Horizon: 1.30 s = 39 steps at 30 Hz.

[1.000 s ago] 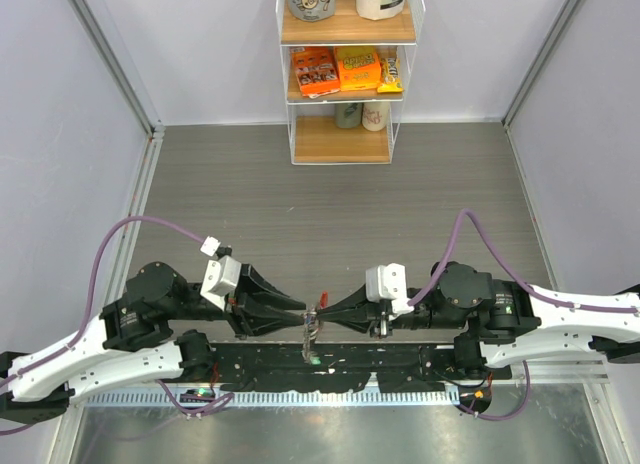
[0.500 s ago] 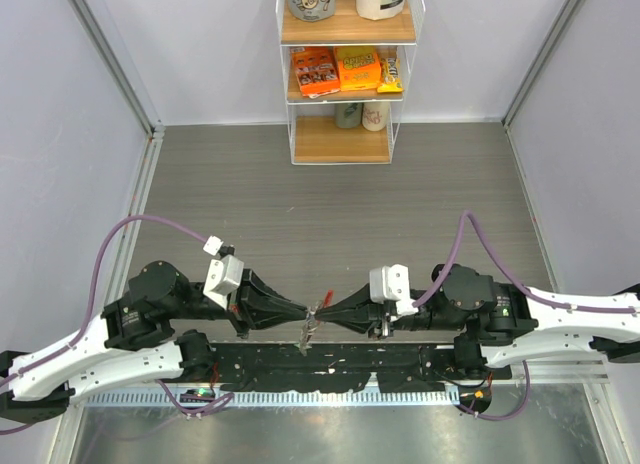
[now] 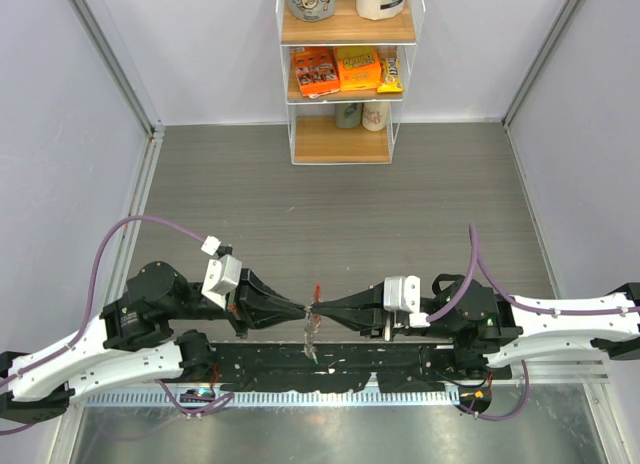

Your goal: Put the keys on the keyring

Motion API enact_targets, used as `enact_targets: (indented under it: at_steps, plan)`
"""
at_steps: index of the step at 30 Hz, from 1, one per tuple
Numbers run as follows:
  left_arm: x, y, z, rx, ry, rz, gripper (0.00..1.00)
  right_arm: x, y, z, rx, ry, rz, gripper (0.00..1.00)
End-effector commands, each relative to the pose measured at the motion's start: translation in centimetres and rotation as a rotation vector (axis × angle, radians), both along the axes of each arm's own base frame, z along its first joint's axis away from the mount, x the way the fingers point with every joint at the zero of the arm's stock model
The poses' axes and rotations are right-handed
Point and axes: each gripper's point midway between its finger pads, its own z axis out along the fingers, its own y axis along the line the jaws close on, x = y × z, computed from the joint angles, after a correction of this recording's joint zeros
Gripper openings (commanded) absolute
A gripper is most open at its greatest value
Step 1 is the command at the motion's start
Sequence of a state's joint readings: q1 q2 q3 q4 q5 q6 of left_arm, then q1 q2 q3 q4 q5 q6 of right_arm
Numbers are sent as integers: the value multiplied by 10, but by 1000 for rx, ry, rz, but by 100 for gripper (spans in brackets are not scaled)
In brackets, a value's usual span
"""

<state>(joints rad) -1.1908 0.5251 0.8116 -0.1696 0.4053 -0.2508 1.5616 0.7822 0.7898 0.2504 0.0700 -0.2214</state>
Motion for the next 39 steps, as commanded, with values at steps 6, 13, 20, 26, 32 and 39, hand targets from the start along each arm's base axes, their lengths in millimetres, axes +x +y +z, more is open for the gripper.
enact_targets:
  at_steps: [6,13,20,26,32,39]
  plan:
    - [1,1,14,-36,-23,7,0,2,-4,30,99,-39,-14,5]
    - [3,0,18,-55,-19,14,22,0,-7,21,76,-28,-3,6]
    - [-1,-2,20,-63,-17,-11,32,0,-7,19,77,-26,-2,5]
    - [-1,-5,14,-44,-10,-17,29,-2,-7,27,100,-34,5,6]
    - [-1,-8,9,-25,-2,-22,23,-3,-6,34,115,-49,9,6]
    - [1,-5,7,-22,-4,-4,0,-5,-5,33,110,-50,17,6]
